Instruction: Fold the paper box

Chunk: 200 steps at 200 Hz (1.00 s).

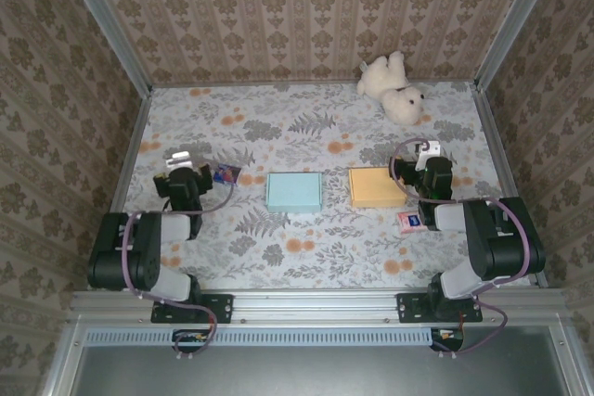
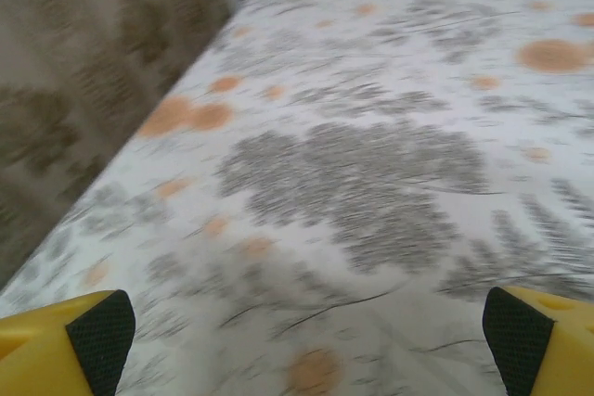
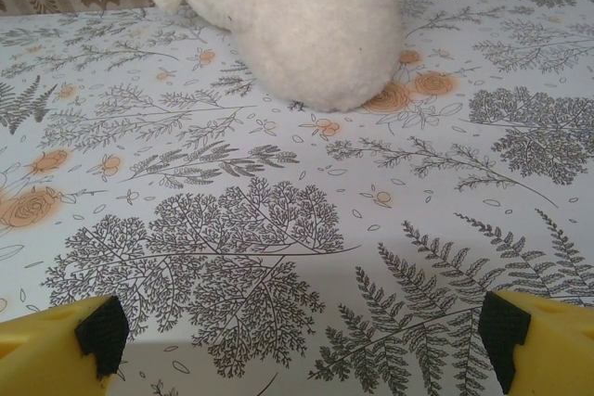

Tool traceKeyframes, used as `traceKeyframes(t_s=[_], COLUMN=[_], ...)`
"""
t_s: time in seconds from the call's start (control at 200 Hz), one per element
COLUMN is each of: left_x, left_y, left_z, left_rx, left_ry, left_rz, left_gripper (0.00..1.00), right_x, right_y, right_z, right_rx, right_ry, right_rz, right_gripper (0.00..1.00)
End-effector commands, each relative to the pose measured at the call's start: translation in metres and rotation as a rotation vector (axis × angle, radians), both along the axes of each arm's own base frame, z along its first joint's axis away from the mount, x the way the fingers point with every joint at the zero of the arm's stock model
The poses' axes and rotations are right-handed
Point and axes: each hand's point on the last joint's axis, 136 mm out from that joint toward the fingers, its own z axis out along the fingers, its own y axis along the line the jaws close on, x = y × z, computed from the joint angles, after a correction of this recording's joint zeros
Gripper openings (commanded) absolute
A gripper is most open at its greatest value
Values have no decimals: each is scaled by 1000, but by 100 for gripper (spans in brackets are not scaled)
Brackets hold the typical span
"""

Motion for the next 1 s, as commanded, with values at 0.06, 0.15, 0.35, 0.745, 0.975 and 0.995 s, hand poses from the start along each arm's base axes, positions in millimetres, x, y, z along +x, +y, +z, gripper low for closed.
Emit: traceKeyframes(t_s=[0.06,0.15,0.35,0.745,0.975,0.995], left_x=[8,1,23,23,23,23], left_y=[-41,-55,-4,-7,-7,-8], left_z=[18,19,13,13,13,13], left_rx=[73,86,-30,-1,-2,-3], left_ry=[-120,-151,-45,-43,-43,-43], left_rz=[-243,-333,-96,-88,-88,-90], left_gripper=[100,100,100,100,100,100], right_x=[6,6,6,6,6,6], right_y=[1,1,0,1,1,1], right_z=[9,9,9,9,9,8], right_rx=[-18,-18,-19,-19,-19,-19], right_ry=[-24,-24,-25,-25,-25,-23], right_rz=[1,1,-1,0,0,0], right_gripper=[100,100,100,100,100,100])
